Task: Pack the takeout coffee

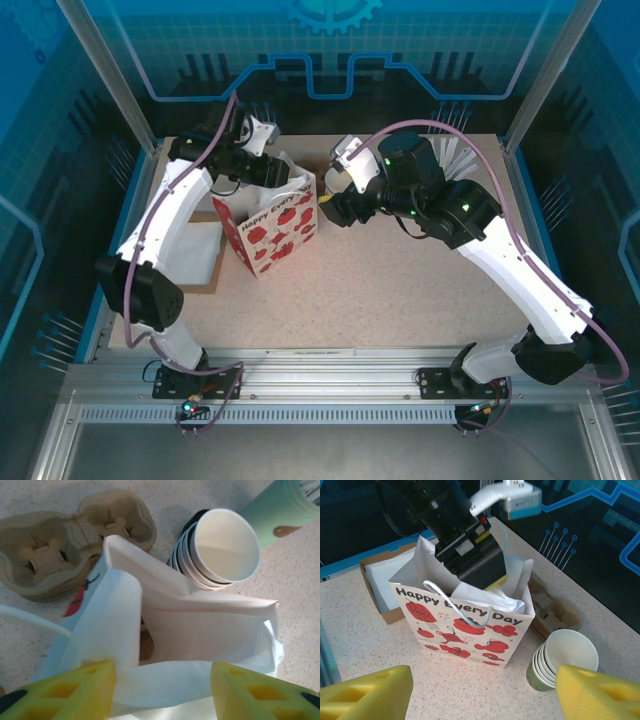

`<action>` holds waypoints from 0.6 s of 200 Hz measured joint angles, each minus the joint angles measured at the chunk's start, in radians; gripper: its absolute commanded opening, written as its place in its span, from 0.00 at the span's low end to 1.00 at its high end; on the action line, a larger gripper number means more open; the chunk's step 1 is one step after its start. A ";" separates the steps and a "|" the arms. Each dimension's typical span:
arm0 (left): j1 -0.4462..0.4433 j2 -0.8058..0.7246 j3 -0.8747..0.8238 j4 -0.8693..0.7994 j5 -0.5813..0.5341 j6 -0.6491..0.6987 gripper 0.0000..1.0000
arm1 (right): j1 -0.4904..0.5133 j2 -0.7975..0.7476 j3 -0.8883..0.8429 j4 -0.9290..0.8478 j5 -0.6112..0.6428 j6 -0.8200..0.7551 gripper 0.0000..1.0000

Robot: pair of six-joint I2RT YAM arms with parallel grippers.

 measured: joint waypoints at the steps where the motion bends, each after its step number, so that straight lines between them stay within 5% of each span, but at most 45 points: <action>1: 0.000 -0.002 0.000 0.001 0.000 0.000 0.55 | 0.000 0.000 0.000 0.000 0.000 0.000 0.77; 55: 0.000 -0.140 -0.047 0.089 0.040 -0.007 0.51 | 0.000 0.002 0.000 0.000 0.000 0.000 0.76; 120: -0.006 0.008 -0.046 0.079 0.061 -0.003 0.38 | 0.000 0.007 0.000 0.000 0.000 0.000 0.77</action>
